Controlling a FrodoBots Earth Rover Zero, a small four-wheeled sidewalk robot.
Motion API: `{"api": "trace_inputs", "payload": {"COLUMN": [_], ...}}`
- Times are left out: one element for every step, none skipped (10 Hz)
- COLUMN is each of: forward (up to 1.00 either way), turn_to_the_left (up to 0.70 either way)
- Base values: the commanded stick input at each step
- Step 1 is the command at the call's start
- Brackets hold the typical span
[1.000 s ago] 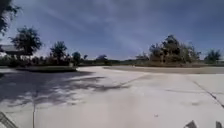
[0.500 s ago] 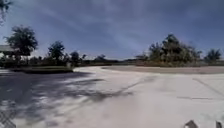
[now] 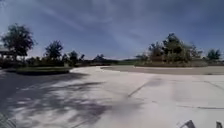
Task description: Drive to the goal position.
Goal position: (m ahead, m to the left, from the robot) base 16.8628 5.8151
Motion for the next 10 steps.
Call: {"api": "trace_inputs", "payload": {"forward": [0.85, 0.85, 0.85, 0.85, 0.85, 0.85, 0.85, 0.85, 0.85, 0.85], "turn_to_the_left": [0.00, 0.00, 0.00, 0.00, 0.00, 0.00, 0.00, 0.00, 0.00, 0.00]}}
